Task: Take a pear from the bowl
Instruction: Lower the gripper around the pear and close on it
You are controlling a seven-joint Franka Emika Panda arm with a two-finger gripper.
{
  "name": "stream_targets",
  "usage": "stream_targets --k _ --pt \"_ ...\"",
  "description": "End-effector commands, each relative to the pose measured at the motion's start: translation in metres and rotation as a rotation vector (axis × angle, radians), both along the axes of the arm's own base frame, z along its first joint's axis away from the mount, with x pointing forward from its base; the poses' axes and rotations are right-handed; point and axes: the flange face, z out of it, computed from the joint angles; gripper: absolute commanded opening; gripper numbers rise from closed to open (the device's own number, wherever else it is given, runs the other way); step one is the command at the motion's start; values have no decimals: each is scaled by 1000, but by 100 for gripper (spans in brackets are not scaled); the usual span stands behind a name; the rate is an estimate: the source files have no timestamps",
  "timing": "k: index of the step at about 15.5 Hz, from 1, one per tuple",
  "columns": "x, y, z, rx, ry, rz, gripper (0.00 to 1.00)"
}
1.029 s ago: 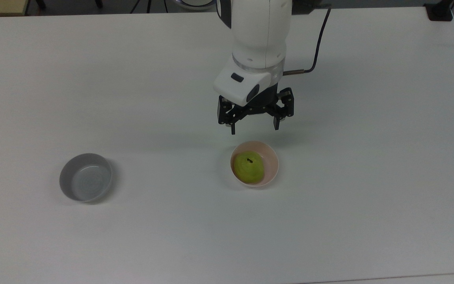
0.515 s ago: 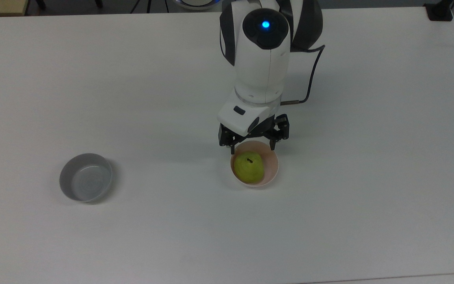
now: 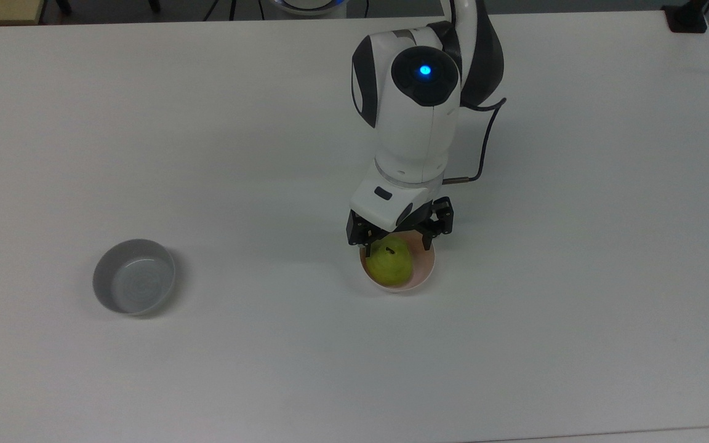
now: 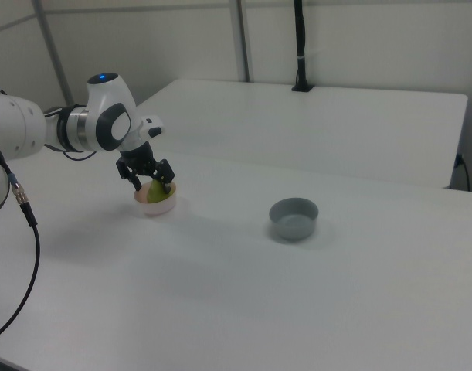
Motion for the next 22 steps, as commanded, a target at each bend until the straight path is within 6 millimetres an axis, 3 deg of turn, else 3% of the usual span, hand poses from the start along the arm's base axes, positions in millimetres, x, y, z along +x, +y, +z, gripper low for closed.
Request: stream_targets --k 1,5,10,12,15,19,22 --pt "3 4 -6 -43 -16 27 100" --pt "3 3 -8 -63 -18 39 99" --pt "8 2 -13 -72 -44 47 88" --pt "9 1 -13 -72 -46 47 78" --pt "10 1 -10 -72 -49 46 51" --pt "9 3 -5 -68 -56 46 37" --pt "8 1 18 -51 -76 38 34"
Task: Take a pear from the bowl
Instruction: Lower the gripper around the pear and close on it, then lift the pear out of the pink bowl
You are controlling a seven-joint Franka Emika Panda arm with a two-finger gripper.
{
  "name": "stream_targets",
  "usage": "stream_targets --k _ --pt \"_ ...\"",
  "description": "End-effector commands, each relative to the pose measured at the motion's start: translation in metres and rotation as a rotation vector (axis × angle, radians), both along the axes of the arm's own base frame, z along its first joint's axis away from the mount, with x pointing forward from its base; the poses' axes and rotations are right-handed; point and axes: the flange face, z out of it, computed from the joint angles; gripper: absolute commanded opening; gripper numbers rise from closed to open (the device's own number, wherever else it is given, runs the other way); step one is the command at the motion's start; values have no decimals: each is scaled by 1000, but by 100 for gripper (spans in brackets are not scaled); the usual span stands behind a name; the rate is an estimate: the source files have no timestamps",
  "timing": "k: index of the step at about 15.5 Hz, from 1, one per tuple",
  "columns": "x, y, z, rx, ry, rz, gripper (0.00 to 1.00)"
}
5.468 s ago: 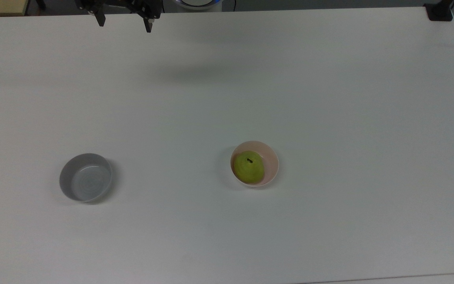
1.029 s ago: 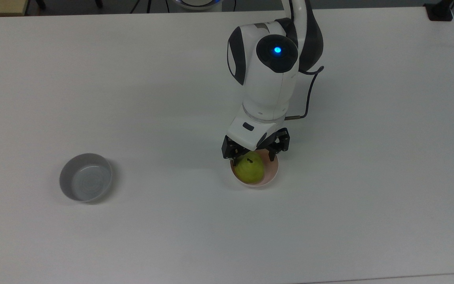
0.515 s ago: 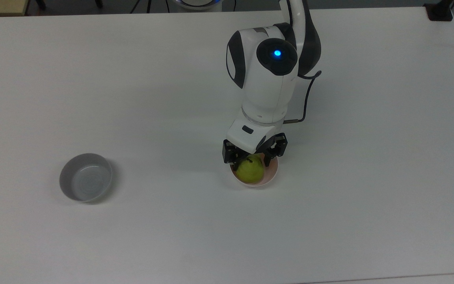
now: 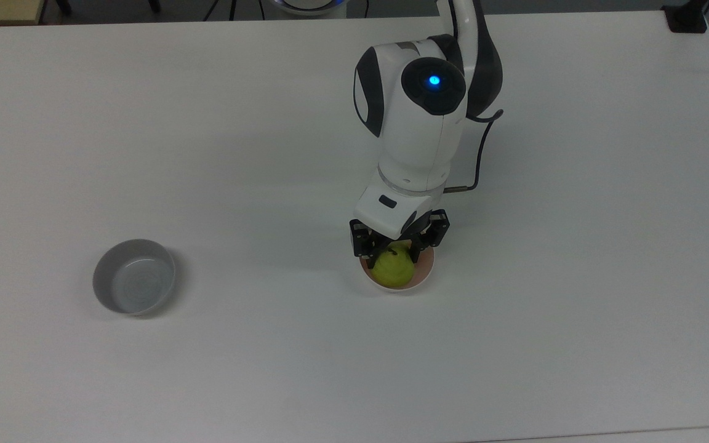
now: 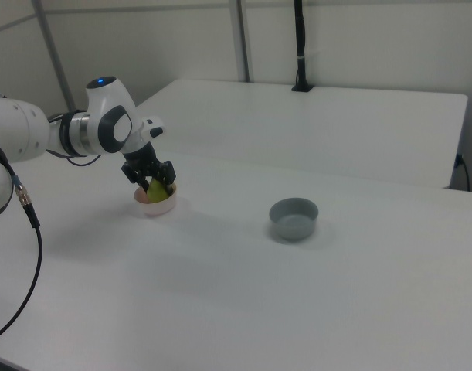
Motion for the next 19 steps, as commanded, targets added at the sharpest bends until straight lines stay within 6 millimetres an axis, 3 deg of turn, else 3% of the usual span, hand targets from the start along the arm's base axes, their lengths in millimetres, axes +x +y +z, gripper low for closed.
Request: stream_targets --k 1,5,9,12,17,19 --pt "0 0 40 11 -56 7 34" --pt "-8 -10 115 56 -143 -6 34" --pt "-24 -47 171 87 -180 -50 34" --pt "-31 -59 189 84 -173 -49 35" --pt "-62 -127 205 61 -77 -51 36" --pt "-74 -164 213 46 -8 -55 36"
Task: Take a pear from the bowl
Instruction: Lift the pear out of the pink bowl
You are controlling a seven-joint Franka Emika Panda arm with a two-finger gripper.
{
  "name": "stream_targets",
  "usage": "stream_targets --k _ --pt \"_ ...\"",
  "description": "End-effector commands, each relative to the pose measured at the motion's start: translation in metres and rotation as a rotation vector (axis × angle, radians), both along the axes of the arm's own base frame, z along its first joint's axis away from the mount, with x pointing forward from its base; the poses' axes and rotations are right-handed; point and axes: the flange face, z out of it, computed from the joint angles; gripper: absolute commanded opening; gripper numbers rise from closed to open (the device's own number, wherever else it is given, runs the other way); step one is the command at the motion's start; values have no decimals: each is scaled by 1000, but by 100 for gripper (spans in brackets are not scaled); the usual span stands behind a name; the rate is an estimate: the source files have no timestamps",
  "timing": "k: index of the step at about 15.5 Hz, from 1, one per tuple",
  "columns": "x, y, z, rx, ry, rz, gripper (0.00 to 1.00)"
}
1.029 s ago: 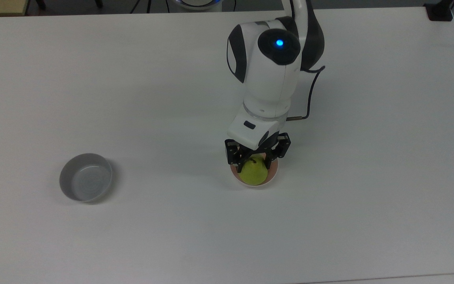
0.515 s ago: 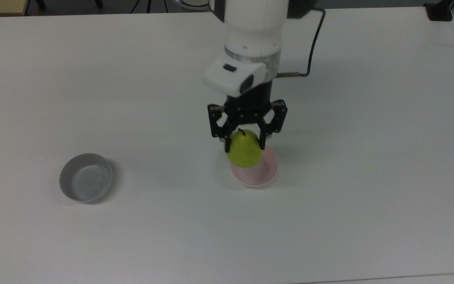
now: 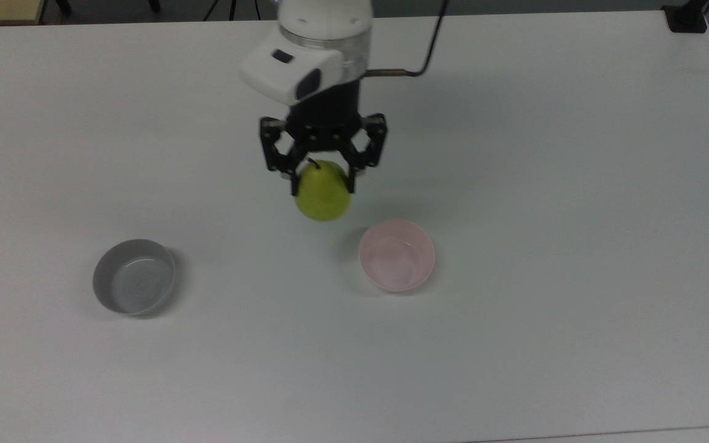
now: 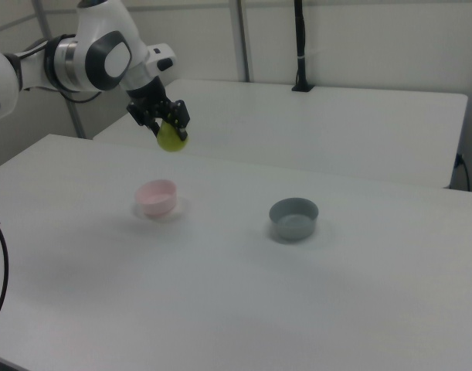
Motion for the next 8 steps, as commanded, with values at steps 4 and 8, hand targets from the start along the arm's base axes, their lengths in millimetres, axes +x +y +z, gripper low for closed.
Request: stream_targets --k 4,8 --pt "-59 -96 17 0 145 28 36" --pt "-74 -115 -11 -9 198 51 36"
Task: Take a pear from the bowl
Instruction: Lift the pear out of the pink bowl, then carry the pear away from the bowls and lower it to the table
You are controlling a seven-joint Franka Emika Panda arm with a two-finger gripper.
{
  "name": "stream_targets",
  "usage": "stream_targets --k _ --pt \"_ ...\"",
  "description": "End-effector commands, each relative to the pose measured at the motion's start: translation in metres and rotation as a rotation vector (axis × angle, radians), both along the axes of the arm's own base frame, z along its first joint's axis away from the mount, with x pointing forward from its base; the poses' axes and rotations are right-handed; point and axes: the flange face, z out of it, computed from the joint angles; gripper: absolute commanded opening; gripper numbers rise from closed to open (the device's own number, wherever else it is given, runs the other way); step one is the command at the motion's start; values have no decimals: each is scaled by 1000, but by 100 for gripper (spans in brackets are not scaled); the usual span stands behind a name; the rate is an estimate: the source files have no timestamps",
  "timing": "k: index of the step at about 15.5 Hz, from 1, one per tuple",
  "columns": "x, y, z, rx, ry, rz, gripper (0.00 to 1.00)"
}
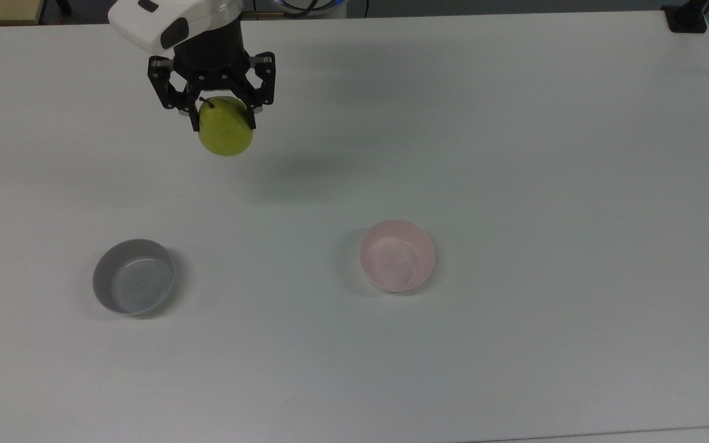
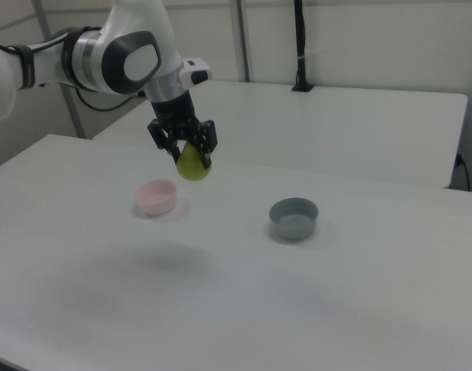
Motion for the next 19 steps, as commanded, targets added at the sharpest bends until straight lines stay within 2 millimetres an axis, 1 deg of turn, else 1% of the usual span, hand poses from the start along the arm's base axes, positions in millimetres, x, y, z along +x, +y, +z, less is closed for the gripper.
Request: stream_targets --k 1,3,4,5,7,8,9,10,13,14,15,19 --pt "-19 0 -20 8 41 35 36" --pt "-22 4 -38 8 73 43 36" --pt "-19 8 -45 6 72 51 36" --pt "-15 11 -57 3 83 52 36" --pt "-8 13 -76 -11 93 59 36" --pt "-2 17 -94 -26 104 65 36" --pt "2 21 -103 -39 108 75 36" --pt "6 24 -119 -62 123 87 36" --pt "11 27 -141 -72 137 98 36" --pt "14 34 -154 -75 146 106 36" --pt "16 35 -164 -85 150 98 36" --pt "20 38 -185 -120 157 91 36"
